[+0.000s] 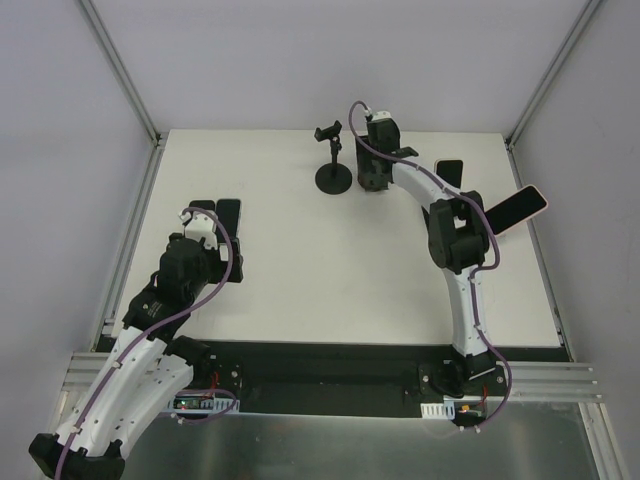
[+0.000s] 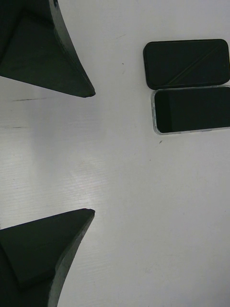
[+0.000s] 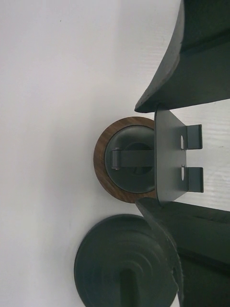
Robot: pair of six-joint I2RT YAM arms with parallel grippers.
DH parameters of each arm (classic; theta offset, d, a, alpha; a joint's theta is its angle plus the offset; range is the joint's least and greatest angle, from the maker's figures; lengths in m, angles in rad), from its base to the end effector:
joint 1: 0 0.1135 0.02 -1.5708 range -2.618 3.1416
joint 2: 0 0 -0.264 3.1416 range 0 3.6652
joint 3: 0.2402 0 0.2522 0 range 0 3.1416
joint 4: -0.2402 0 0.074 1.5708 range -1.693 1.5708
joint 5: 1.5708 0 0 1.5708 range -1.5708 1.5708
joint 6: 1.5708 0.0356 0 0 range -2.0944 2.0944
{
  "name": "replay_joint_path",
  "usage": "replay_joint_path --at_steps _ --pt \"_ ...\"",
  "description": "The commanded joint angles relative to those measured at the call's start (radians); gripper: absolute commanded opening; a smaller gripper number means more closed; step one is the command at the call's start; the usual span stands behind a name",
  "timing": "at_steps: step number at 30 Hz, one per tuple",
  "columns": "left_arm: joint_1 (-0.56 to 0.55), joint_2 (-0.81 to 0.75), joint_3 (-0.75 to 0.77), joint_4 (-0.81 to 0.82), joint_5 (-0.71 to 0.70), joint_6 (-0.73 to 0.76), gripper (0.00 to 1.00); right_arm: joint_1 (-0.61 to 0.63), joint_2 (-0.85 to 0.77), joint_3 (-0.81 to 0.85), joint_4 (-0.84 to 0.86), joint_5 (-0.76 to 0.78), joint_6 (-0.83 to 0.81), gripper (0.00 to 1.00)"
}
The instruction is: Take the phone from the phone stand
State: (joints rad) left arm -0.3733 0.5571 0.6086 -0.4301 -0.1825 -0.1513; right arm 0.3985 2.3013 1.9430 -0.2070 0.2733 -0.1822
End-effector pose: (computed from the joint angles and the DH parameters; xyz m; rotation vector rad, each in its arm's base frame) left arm 0.1316 -0.0446 0.2853 0.0954 1.9442 -0.1701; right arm 0.4996 0.1999 0.2224 -0.4514 2.0683 -0.1633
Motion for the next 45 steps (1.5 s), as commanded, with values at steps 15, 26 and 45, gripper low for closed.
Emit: replay_joint_path --at_steps 15,26,45 --pt "0.001 0.012 0.002 0.031 0.034 0.015 0.99 -0.001 -0.005 0.08 -0.023 -0.152 -0.008 0.71" --pt "0.001 0.009 0.002 0.03 0.031 0.016 0.99 -0.004 -0.124 0.04 -0.051 -0.085 -0.046 0.96" --pt "0.001 -0.006 0.005 0.039 0.046 -0.004 0.99 -0.234 -0.66 -0.364 -0.212 -0.176 -0.16 0.96"
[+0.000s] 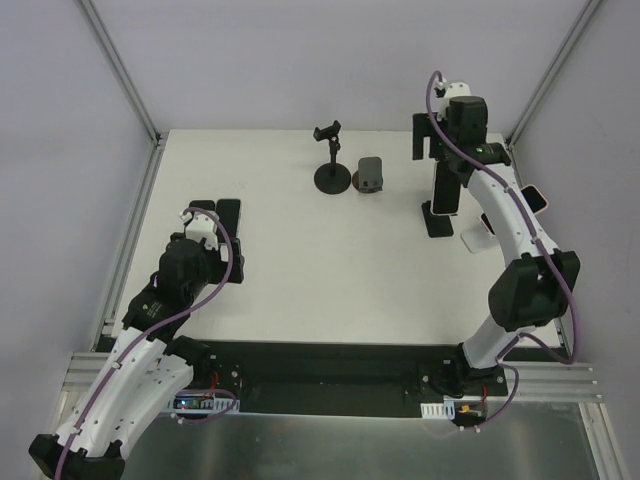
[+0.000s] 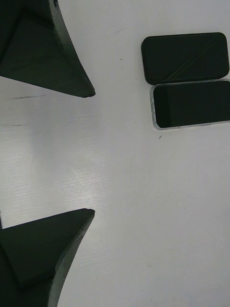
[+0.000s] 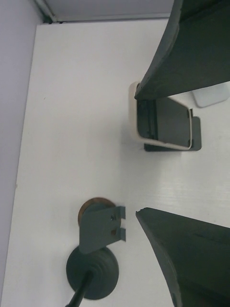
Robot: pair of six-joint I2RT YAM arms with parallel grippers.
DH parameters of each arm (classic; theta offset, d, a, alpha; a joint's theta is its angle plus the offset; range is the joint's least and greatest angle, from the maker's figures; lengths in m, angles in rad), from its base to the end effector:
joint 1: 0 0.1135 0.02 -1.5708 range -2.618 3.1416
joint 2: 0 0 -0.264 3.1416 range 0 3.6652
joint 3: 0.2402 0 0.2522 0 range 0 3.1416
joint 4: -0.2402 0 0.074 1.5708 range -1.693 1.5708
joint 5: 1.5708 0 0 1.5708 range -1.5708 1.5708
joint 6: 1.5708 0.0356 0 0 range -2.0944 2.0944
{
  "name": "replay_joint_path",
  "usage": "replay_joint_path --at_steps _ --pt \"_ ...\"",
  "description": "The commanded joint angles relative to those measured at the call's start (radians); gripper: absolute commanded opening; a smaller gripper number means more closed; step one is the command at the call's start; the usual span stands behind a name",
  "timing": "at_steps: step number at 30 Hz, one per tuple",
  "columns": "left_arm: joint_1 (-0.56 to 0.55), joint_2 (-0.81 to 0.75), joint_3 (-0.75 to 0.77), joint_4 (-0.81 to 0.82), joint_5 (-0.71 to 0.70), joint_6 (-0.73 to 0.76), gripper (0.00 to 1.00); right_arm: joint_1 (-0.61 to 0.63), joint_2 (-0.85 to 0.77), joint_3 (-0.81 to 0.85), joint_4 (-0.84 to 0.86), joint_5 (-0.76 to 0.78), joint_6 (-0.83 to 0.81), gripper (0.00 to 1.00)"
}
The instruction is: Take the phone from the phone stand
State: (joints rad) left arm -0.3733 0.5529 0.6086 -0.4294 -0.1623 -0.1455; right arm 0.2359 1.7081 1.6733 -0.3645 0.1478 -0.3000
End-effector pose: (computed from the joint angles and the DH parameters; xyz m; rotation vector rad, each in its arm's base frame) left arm 0.1308 -0.0450 0.2858 0.1136 1.9406 -0.1870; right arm 0.3937 0.0892 0.3840 -0.4278 1.9232 -0.1875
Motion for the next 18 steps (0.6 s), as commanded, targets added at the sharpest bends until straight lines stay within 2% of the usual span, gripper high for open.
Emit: replay_joint_path --at_steps 1,7,18 --pt "0.001 -0.001 0.005 0.044 0.027 -0.011 0.99 -0.087 -0.076 -0.113 -0.054 -0.107 -0.042 0.96" --pt "0.001 0.031 0.006 0.061 0.055 -0.003 0.98 -0.176 -0.085 -0.204 -0.03 -0.229 -0.031 0.96" --pt "0.001 0.047 0.003 0.064 0.058 0.0 0.98 -0.228 -0.035 -0.258 0.067 -0.277 -0.033 0.96"
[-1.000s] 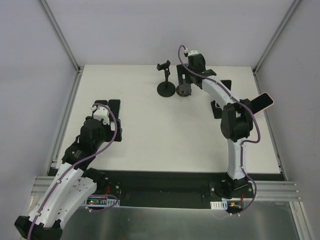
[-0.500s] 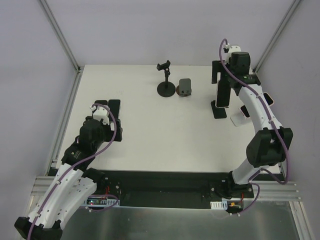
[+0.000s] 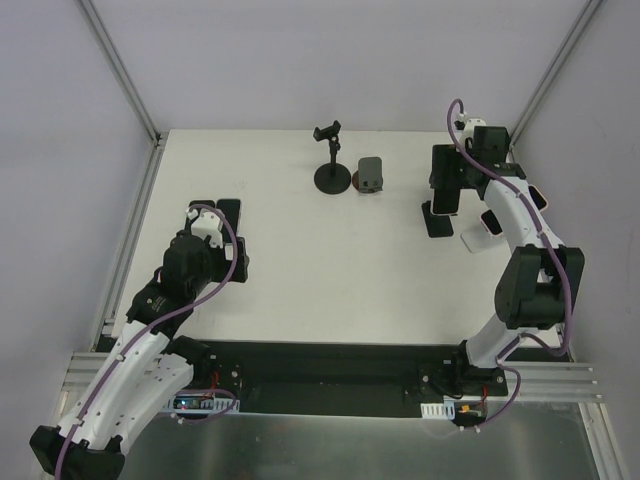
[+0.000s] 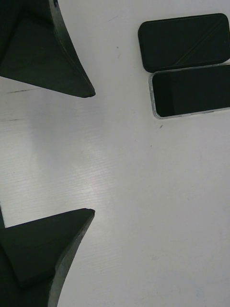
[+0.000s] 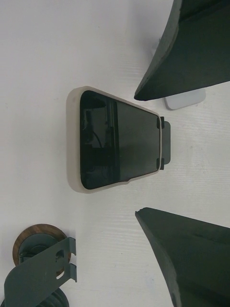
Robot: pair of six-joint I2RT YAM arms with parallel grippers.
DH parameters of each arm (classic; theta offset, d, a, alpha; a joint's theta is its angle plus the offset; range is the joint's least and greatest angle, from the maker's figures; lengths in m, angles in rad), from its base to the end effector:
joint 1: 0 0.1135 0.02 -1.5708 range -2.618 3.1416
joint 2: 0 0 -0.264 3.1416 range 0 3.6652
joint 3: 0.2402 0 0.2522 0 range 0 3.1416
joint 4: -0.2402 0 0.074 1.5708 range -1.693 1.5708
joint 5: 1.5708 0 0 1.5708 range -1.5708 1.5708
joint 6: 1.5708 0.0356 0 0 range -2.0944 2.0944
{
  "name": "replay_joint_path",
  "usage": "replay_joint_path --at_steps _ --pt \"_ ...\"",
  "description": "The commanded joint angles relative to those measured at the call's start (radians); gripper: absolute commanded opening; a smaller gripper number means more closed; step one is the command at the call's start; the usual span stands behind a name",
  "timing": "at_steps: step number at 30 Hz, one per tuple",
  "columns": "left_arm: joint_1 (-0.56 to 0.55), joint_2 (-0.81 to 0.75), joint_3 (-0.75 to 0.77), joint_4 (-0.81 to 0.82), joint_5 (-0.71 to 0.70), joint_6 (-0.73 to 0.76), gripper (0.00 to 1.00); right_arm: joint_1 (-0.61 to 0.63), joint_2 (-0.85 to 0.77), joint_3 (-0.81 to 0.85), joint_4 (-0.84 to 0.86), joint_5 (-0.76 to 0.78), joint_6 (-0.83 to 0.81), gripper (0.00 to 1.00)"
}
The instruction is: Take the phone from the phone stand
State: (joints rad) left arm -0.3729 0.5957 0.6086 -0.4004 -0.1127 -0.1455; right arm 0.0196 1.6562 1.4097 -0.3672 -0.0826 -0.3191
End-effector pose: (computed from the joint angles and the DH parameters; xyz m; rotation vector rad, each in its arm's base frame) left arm 0.1383 -0.0498 0.2835 0.1487 1.9572 -0.2309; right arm 0.3841 0.0105 0.3119 -0.4140 2.1436 -0.0798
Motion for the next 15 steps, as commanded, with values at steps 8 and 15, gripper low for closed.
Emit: replay_joint_path --at_steps 8,15 --pt "0.0 0.006 0.0 0.037 0.002 -0.002 0.98 -0.018 0.066 0.005 0.091 0.0 -0.024 0.96" --pt "0.0 0.009 0.003 0.034 -0.001 0.0 0.98 -0.018 0.086 -0.028 0.114 -0.006 -0.021 0.97"
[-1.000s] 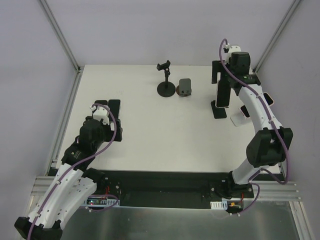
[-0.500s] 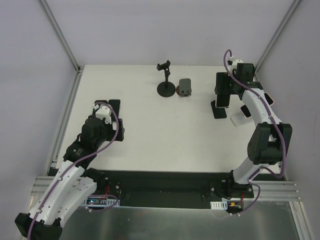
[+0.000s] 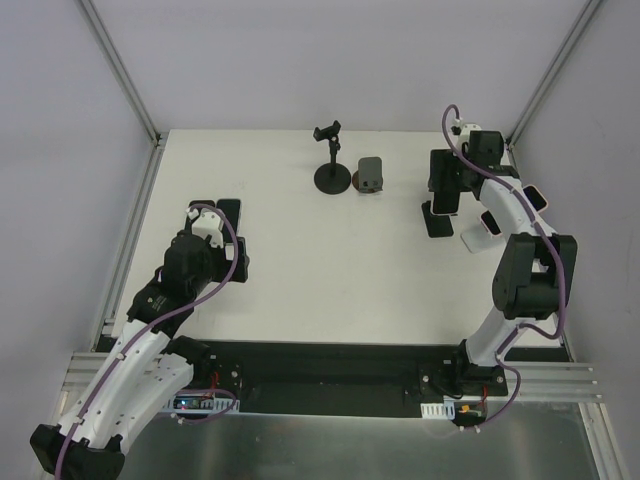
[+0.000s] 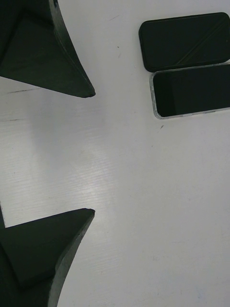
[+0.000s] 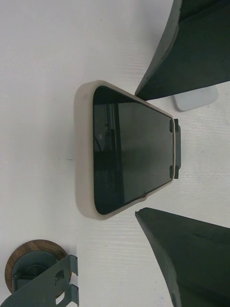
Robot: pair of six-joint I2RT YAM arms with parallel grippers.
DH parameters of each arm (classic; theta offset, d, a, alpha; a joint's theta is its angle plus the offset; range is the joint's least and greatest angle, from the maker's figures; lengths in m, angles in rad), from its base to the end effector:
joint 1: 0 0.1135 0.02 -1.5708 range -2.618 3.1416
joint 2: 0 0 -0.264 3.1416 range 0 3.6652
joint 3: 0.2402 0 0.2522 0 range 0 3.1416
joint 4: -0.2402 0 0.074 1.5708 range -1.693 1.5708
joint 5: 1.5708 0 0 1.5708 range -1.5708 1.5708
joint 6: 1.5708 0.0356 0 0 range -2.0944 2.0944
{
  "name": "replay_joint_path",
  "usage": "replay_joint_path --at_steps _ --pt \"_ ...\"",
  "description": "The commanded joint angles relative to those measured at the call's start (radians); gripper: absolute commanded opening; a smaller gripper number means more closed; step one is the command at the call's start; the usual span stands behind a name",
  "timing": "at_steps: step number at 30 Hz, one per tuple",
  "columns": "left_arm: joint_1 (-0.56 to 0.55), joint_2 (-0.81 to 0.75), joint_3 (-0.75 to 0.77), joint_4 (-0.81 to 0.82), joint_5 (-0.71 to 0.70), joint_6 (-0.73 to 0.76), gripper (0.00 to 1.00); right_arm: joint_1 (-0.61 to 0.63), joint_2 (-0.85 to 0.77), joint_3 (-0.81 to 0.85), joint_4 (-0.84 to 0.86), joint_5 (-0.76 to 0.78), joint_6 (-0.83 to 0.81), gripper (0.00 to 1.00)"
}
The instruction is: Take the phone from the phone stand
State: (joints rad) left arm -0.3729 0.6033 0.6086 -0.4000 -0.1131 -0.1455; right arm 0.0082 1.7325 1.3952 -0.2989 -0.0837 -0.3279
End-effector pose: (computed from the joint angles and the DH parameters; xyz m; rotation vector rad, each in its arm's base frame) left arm 0.1395 -0.0503 0.2825 0.1495 1.9642 -0.2287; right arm 0.4015 0.0063 0.2846 -0.4148 2.1664 -0.0860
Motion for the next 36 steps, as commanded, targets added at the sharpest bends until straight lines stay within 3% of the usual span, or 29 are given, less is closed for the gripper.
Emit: replay_joint_path --at_steps 1,4,10,13,20,23,30,36 --pt "0.0 0.003 0.003 0.035 0.0 0.0 0.98 -0.005 0.012 -0.015 0.047 -0.01 -0.011 0.97" --pt "0.0 0.006 0.003 0.035 0.001 0.0 0.98 -0.005 0.015 -0.028 0.06 -0.011 -0.007 0.99" --pt "0.0 0.01 0.003 0.035 0.004 0.0 0.98 0.001 -0.002 -0.038 0.073 0.013 -0.01 0.86" --pt "0.0 0.013 0.005 0.033 0.012 -0.003 0.98 0.006 -0.011 -0.039 0.075 0.024 -0.013 0.76" --pt "0.002 0.024 0.013 0.043 0.046 -0.019 0.98 0.026 -0.077 -0.045 0.072 0.041 -0.007 0.41" --pt "0.002 0.042 0.025 0.052 0.064 -0.023 0.98 0.032 -0.108 -0.044 0.069 0.041 0.003 0.34" --pt "-0.001 0.096 0.088 0.095 0.112 -0.054 0.98 0.045 -0.186 -0.007 0.047 0.056 0.052 0.29" --pt "-0.012 0.211 0.157 0.177 0.233 -0.138 0.98 0.079 -0.237 0.056 -0.04 0.044 0.194 0.28"
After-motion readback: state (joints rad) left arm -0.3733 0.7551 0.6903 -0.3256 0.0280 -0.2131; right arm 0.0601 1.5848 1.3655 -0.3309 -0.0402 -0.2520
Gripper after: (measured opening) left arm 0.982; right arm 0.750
